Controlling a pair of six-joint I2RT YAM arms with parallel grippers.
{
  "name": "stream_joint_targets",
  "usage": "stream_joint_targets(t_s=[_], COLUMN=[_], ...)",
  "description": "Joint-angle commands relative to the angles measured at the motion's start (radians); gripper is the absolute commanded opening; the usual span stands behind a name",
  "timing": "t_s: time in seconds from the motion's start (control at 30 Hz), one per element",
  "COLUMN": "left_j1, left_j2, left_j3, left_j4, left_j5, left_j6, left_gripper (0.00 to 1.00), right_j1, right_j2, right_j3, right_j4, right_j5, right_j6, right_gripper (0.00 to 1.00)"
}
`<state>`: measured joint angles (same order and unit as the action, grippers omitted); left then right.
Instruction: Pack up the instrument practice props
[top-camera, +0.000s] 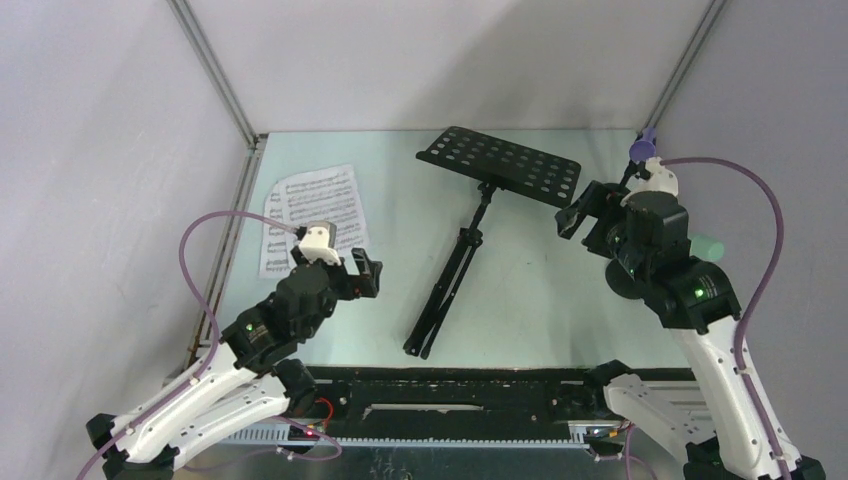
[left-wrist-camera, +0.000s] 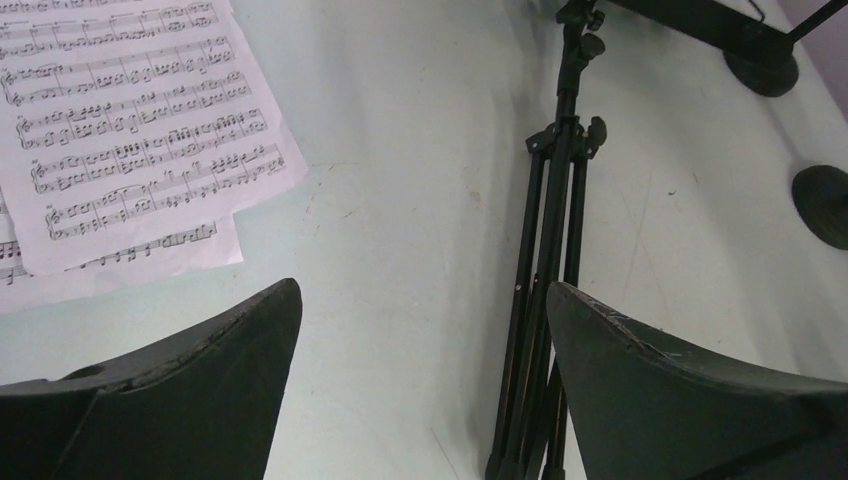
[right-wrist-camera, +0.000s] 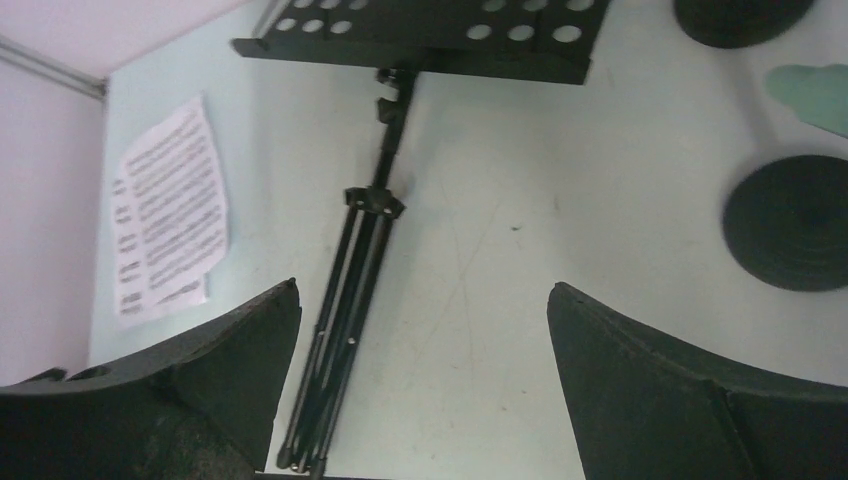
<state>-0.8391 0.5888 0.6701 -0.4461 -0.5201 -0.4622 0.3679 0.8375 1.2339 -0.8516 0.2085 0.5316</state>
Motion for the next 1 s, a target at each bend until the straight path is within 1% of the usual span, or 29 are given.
stream_joint_targets(t_s=[0.0,0.17,0.37,0.5,0.63,0.8,0.97], left_j1=[0.005,0.006,0.005,0.006,0.006,0.005,0.005], left_j2=[0.002,-0.014,-0.040,-0.053,-0.053,-0.053,-0.036], left_j3=[0.059,0.080,0.103,0.094,0.093,0.094,0.097], left_j4=[-0.043,-0.085,-0.134,-0.140,-0.148,-0.151,-0.150], left_j5=[-0.019,-0.019,-0.010,-0.016,-0.019,-0.018,-0.003], left_j6=[0.013,0.014,0.039,0.048,0.048,0.047,0.049], left_gripper=[1.00,1.00,1.00,1.00,1.00,1.00,1.00], right_j1=[-0.049,-0.106,-0.165,-0.205,-0.266,-0.372,-0.457], right_j2=[0.032,0.045,0.147,0.259,0.384,0.587,0.786], right_j3=[0.046,0.103,0.278,0.417,0.540,0.740,0.921], right_j4=[-0.134,-0.137,-0.187,-0.204,-0.208,-0.248,-0.287], right_j5=[0.037,0.029,0.094,0.185,0.226,0.223,0.178], right_j6=[-0.052,-0.051,-0.069,-0.088,-0.097,-0.116,-0.133], right_gripper=[1.00,1.00,1.00,1.00,1.00,1.00,1.00])
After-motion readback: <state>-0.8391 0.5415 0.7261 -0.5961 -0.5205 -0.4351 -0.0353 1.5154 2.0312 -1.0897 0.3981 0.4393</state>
